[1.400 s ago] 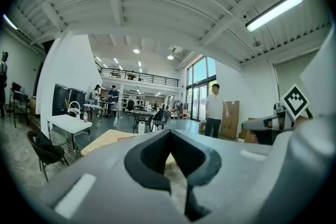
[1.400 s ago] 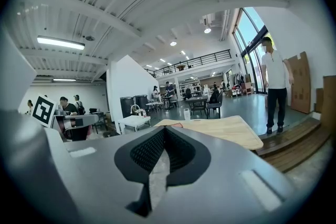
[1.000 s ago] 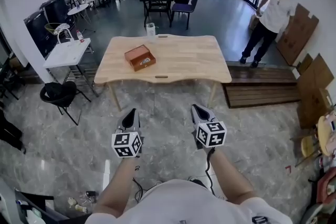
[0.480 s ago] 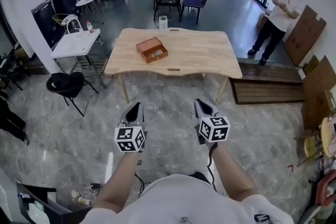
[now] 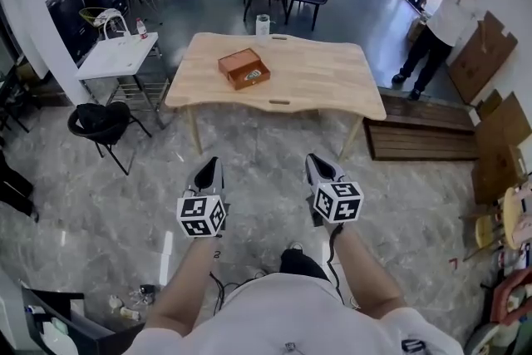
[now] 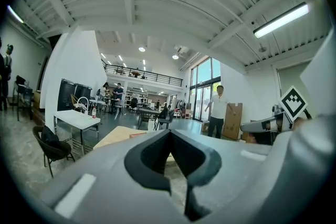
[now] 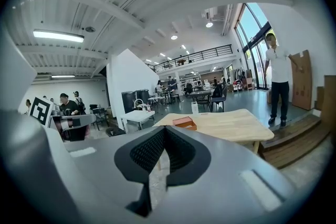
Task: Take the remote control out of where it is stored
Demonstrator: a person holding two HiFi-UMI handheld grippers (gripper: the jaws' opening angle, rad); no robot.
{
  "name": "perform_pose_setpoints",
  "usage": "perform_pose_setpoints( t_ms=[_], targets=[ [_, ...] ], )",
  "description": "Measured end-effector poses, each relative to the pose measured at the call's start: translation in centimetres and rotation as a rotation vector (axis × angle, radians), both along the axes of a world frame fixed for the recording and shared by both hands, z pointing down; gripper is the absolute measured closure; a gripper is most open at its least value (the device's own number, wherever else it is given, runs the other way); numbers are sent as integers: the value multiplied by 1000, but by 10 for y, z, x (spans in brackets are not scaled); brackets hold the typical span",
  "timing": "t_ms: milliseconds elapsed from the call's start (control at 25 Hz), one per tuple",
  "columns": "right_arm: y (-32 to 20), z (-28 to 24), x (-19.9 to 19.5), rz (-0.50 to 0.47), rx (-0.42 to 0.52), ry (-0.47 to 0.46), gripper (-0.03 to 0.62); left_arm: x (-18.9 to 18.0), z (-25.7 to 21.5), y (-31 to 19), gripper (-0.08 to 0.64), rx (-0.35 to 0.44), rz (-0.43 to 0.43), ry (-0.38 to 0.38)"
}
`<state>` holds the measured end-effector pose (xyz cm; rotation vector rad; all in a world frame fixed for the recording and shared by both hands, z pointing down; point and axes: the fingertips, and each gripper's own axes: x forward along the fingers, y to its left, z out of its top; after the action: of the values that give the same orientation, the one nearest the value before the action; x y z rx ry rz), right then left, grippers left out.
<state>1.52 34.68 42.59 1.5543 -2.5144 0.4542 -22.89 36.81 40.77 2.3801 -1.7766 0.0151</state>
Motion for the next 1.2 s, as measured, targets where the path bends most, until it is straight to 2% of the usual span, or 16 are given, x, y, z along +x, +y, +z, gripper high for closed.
perform_pose_setpoints(
  t_ms=[400, 640, 960, 1200],
  targets=[
    [-84, 20, -17, -33, -39, -27, 566, -14, 20, -75, 558, -47, -29, 6],
    [-182, 30, -27, -69, -71, -35, 566, -20, 26, -157, 558, -82, -68, -11],
    [-320, 47, -33, -152, -111, -49, 566, 12, 33, -290, 558, -119, -90, -8],
    [-394, 52, -39, -206, -128, -55, 566, 27, 27, -358, 560, -118, -100, -33]
  ],
)
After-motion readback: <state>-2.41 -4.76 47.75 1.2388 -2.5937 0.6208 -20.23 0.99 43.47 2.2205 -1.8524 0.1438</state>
